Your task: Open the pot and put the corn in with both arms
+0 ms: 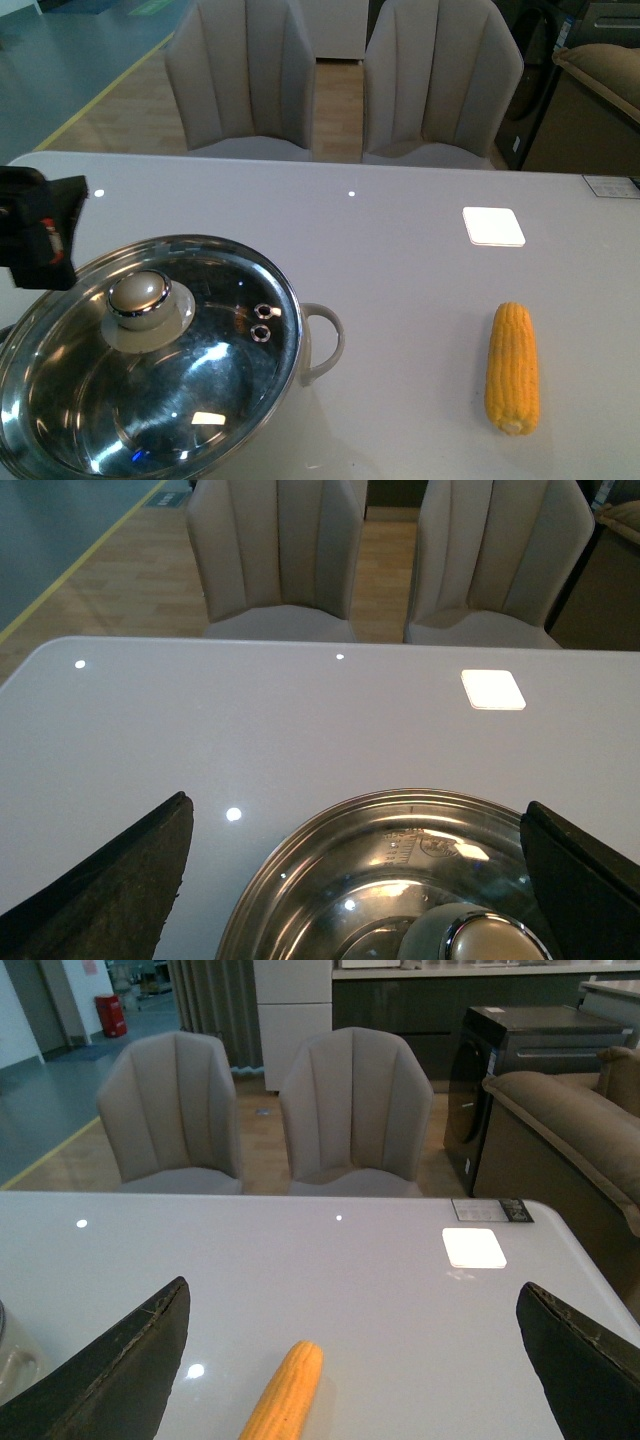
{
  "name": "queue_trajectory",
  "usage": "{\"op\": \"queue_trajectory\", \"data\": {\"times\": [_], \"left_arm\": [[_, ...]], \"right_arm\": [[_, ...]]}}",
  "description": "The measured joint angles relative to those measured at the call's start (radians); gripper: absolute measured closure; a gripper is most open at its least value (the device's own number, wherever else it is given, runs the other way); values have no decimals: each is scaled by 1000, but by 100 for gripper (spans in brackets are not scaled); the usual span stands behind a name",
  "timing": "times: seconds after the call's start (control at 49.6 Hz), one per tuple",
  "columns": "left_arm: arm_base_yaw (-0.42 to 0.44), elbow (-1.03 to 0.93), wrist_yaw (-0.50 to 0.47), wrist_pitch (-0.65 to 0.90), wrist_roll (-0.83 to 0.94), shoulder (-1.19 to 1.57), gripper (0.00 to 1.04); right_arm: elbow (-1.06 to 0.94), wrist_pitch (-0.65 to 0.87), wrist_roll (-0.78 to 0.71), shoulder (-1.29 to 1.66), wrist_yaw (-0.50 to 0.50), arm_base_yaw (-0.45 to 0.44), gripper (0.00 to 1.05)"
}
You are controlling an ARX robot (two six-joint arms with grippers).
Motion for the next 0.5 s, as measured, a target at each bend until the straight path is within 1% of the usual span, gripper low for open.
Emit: {"op": "queue_trajectory", "data": {"times": [0.262,0.504], "left_arm": [[-83,101,-53,151,0,274,7],[-148,175,-95,196,-1,448,7]], "right_arm": [[0,0,0,0,0,0,9],[0,0,0,0,0,0,9]]}}
